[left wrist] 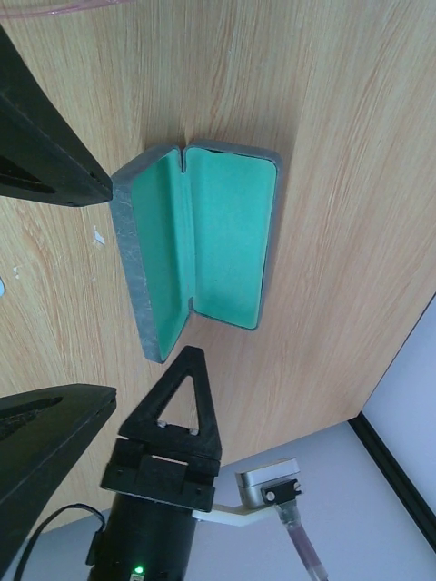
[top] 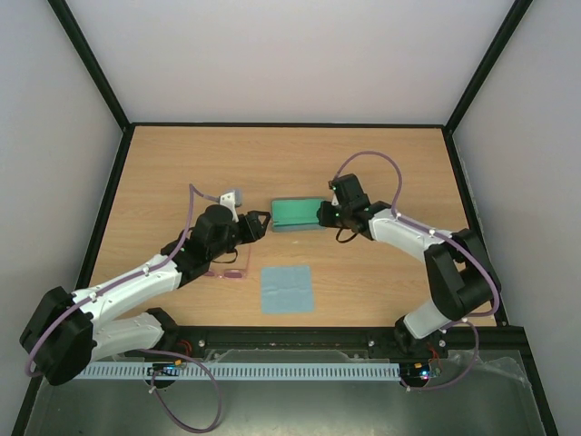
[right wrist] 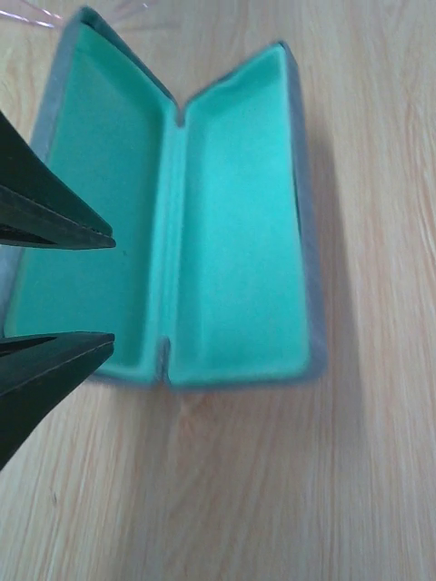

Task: Organize the sunglasses
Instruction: Adjust the sunglasses case at the center of the board.

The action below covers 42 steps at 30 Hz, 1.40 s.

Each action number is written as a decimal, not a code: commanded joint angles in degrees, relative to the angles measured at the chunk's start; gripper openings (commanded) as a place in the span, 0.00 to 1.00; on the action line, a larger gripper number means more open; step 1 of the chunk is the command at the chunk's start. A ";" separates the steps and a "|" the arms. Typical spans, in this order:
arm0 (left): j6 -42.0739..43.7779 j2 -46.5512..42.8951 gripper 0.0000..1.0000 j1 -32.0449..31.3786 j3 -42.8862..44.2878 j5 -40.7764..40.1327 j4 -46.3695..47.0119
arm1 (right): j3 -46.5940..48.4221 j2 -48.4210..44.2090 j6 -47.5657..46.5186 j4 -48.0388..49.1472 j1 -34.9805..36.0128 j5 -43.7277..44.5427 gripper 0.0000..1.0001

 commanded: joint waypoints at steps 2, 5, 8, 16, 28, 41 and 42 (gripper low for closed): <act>0.06 -0.68 0.57 0.30 -0.56 -0.01 0.46 | 0.33 -0.12 -0.24 -2.61 3.91 1.15 0.28; -0.02 -1.00 0.57 0.22 -0.64 -0.06 0.27 | 1.86 1.55 -0.44 -2.95 5.65 1.24 0.29; -0.07 -1.57 0.57 0.22 -0.80 -0.41 -0.31 | 1.46 2.27 -0.18 -2.81 7.39 1.84 0.29; -0.15 -2.61 0.57 0.15 -1.46 -0.91 -1.12 | -4.19 1.12 1.12 -0.34 9.89 2.67 0.29; -0.16 -2.63 0.62 -0.93 -1.62 -1.03 -2.07 | -7.19 -4.27 1.62 -0.60 9.98 2.54 0.30; 0.71 -9.65 0.99 -6.69 -4.62 -2.58 -12.58 | -16.05 -26.90 2.82 -6.87 10.16 -2.69 0.96; 0.84 -10.68 0.99 -7.04 -5.02 -2.31 -13.43 | -16.54 -28.71 2.92 -7.56 10.13 -3.33 0.99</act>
